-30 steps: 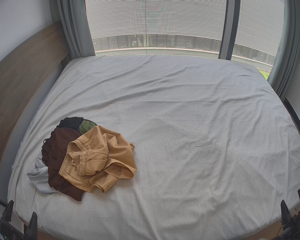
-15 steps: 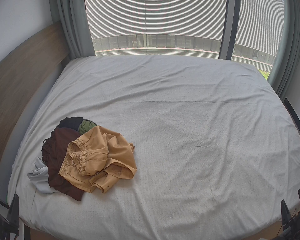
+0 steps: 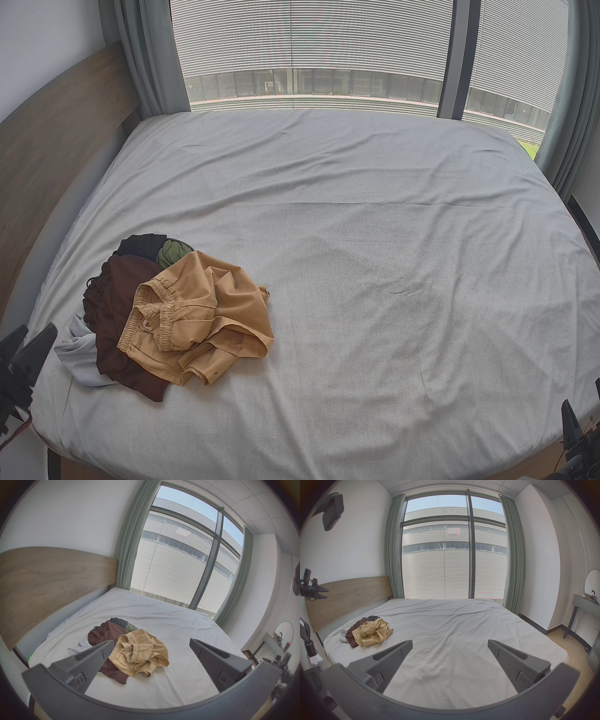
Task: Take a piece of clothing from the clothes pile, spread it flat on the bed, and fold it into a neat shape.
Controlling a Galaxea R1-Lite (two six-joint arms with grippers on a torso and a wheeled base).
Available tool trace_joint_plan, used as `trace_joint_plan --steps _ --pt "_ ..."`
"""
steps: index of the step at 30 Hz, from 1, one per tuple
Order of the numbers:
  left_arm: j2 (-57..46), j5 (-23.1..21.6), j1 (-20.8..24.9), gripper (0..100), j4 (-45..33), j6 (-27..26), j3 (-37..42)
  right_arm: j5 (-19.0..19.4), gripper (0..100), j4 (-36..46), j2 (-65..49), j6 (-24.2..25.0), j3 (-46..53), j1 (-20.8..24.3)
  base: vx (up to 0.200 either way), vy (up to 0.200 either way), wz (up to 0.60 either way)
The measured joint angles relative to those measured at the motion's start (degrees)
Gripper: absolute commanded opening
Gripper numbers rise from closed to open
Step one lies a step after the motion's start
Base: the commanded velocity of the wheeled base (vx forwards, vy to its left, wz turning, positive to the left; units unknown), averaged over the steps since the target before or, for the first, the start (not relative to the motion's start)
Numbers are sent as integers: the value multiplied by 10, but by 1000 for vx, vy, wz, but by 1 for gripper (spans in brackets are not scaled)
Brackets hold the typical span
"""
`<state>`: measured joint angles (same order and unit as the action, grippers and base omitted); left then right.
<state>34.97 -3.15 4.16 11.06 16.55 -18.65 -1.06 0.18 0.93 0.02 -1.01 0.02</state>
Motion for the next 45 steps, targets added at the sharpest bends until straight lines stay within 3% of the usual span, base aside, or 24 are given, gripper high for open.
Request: trace_joint_plan --steps 14,28,45 --pt "218 -52 0 100 102 78 -34 0 100 0 0 0 0 0 0 0 0" --pt "385 -117 -43 100 206 80 -43 0 100 0 0 0 0 0 0 0 0" --pt "554 -138 -54 100 333 75 -44 0 100 0 0 0 0 1 0 0 0"
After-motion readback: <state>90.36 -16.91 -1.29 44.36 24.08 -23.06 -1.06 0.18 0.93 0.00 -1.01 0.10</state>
